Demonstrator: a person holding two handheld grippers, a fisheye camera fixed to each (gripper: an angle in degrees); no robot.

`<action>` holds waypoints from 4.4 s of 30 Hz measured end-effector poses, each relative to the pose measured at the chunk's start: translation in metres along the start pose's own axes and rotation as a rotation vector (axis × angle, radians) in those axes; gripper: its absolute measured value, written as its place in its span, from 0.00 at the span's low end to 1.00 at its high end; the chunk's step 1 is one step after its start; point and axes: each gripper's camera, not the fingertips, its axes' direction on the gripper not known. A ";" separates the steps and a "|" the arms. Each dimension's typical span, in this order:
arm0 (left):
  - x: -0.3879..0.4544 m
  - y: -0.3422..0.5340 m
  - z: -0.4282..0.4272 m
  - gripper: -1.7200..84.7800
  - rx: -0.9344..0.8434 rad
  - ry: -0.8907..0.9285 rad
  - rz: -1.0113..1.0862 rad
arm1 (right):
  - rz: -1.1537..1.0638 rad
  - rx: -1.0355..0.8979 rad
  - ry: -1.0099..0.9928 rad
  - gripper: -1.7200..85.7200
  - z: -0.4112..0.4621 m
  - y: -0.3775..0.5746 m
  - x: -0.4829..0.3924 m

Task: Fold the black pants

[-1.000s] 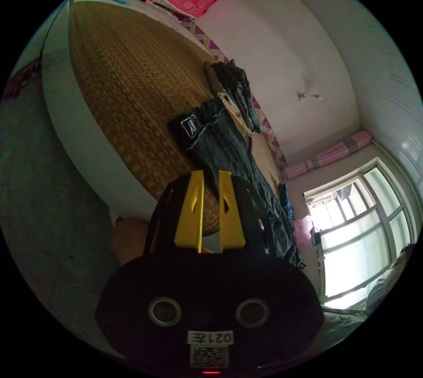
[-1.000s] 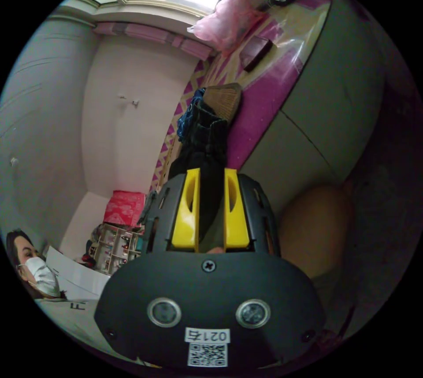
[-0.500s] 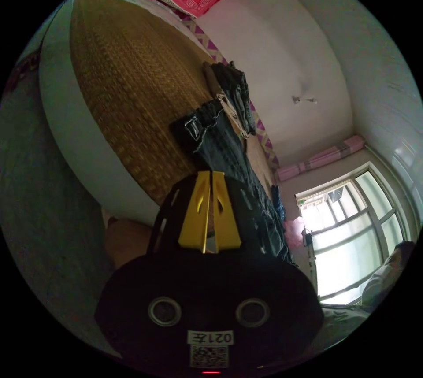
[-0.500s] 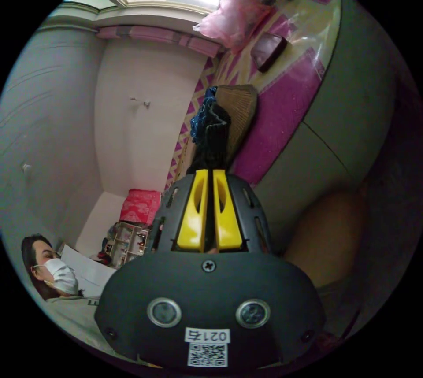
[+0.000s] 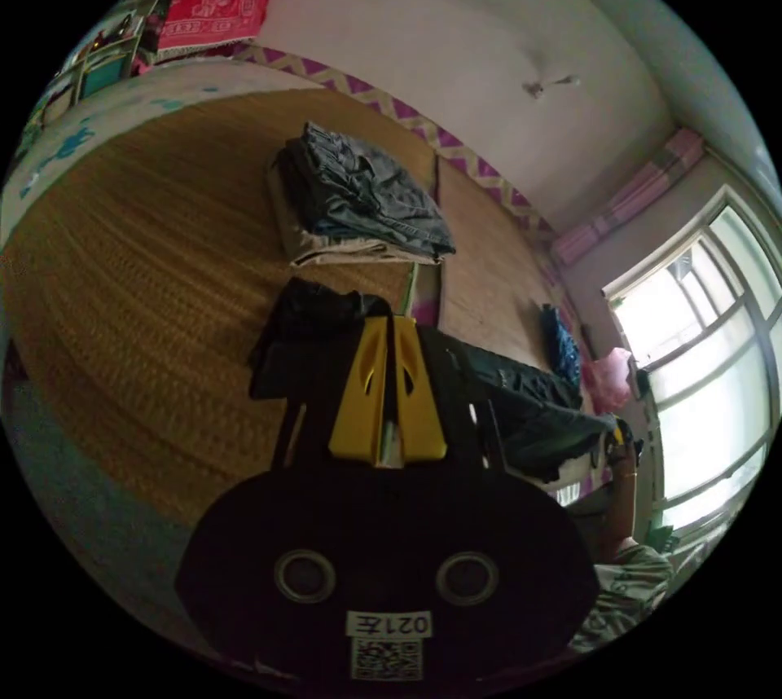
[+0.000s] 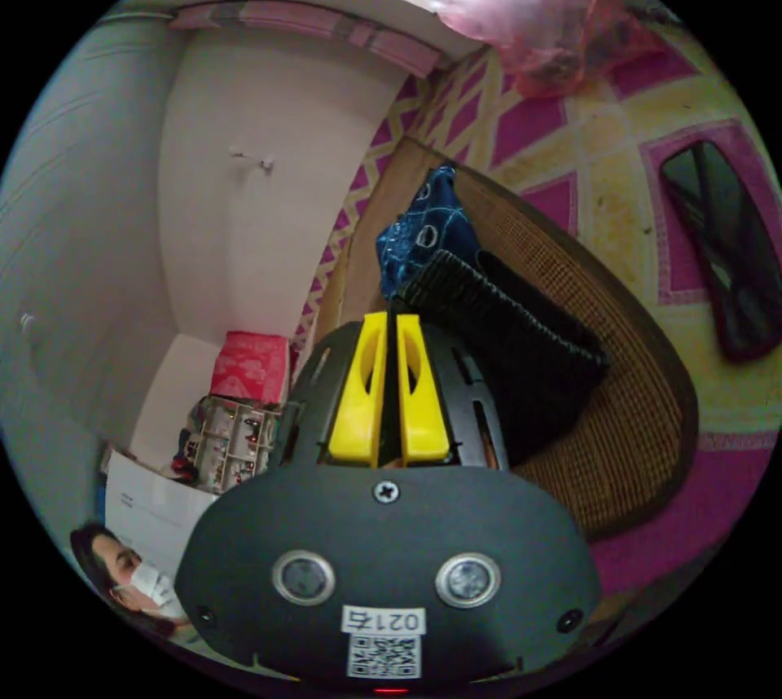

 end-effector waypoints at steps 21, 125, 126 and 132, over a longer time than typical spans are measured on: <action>-0.016 0.052 0.206 0.01 -0.140 -0.154 0.244 | -0.767 -0.594 0.352 0.06 0.285 0.145 -0.139; 0.045 0.556 0.558 0.01 0.023 0.174 0.614 | -1.304 -0.458 0.506 0.08 0.475 0.446 -0.486; 0.039 0.551 0.556 0.01 0.013 0.156 0.605 | -1.294 -0.490 0.521 0.08 0.498 0.456 -0.473; 0.018 0.521 0.546 0.01 0.036 0.166 0.555 | -1.279 -0.264 0.432 0.08 0.479 0.468 -0.514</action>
